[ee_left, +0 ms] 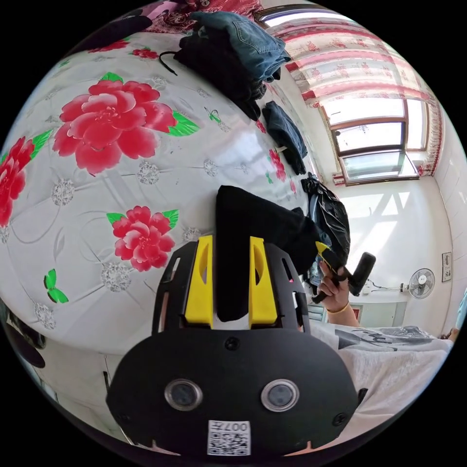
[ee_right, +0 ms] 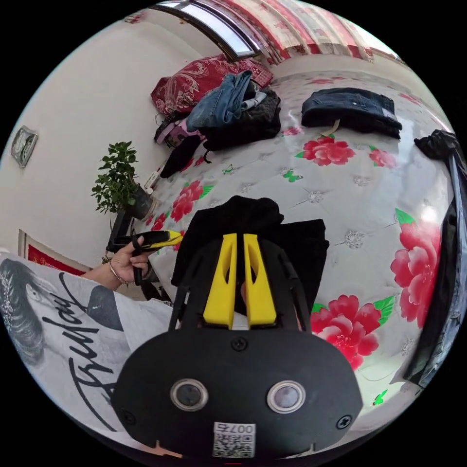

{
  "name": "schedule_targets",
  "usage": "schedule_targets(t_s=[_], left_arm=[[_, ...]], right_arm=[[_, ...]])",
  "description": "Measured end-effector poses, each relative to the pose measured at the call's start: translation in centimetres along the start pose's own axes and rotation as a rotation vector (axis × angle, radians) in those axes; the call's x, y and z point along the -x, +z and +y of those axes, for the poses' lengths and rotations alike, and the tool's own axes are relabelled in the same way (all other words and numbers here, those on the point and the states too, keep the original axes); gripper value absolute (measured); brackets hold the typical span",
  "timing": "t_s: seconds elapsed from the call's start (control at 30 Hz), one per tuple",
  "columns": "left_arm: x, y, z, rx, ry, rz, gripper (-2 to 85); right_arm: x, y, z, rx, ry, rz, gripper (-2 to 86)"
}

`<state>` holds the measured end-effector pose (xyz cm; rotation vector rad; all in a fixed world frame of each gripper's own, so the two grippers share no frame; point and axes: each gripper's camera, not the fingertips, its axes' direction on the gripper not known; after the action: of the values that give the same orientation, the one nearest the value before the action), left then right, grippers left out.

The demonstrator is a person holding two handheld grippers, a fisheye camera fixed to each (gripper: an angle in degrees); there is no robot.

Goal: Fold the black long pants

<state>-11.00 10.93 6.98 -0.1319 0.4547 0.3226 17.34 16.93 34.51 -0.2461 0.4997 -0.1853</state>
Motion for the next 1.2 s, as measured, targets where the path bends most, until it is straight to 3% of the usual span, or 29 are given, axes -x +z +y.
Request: schedule_targets(t_s=[0.13,0.27,0.53,0.87,1.0,1.2], left_arm=[[0.3,-0.5,-0.7,0.005,0.012,0.002,11.4],[0.1,0.9,-2.0,0.056,0.05,0.01,12.7],[1.9,2.6,-3.0,0.142,0.051,0.044,14.5],[2.3,3.5,-7.0,0.24,0.111,0.112,6.5],[-0.7,3.1,-11.7,0.207,0.169,0.219,6.4],[-11.7,3.5,-25.7,0.151,0.424,0.262,6.7]], right_arm=[[1.5,-7.5,0.9,-0.167,-0.038,-0.025,1.8],[-1.8,-6.4,0.6,-0.046,0.111,0.17,4.7],[-10.3,-4.7,1.4,0.055,0.371,0.05,9.5],[-13.8,-4.2,-1.4,0.136,0.44,-0.069,2.7],[-14.1,-8.1,-6.0,0.011,0.38,-0.151,1.6],[-14.0,-16.8,-19.3,-0.275,0.181,-0.097,1.6]])
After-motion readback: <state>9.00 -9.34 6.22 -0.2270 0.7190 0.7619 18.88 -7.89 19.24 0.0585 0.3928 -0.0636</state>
